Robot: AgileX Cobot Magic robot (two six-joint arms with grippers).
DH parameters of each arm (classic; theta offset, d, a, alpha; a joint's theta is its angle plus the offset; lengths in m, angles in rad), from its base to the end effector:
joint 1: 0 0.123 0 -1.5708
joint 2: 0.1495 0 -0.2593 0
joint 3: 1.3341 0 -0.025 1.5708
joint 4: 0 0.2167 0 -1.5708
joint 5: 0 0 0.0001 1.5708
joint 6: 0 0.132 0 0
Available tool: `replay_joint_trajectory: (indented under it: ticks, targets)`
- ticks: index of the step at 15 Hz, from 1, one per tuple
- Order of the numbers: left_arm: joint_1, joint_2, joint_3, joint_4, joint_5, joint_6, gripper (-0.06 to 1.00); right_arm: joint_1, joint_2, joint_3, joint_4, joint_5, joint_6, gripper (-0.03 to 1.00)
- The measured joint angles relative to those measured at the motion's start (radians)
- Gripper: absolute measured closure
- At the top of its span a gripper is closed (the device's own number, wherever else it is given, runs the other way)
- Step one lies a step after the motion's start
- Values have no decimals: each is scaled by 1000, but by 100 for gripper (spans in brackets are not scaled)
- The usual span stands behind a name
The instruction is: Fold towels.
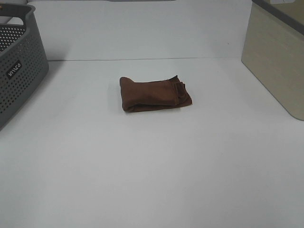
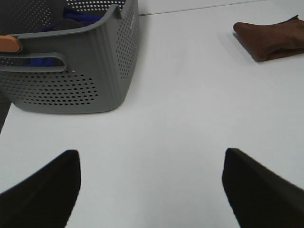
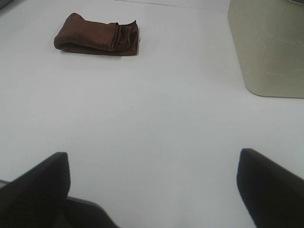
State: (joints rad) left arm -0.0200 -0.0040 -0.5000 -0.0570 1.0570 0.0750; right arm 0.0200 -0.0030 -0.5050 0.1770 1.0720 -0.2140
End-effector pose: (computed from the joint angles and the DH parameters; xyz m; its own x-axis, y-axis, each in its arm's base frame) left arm 0.0271 -0.0071 0.2429 -0.4449 0.0558 -0.8938 0.0853 0.9962 0.0197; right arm 0.0247 0.0209 0.2439 -0.4290 -0.1354 -0.8931 -0.2144 0.9757 -0.0449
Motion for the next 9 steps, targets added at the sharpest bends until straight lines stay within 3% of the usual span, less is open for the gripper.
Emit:
replay_joint_trajectory:
  ticks: [9]
  targets:
    - [-10, -1, 0, 0, 0, 1, 17, 0, 0, 0, 0, 0, 0, 7]
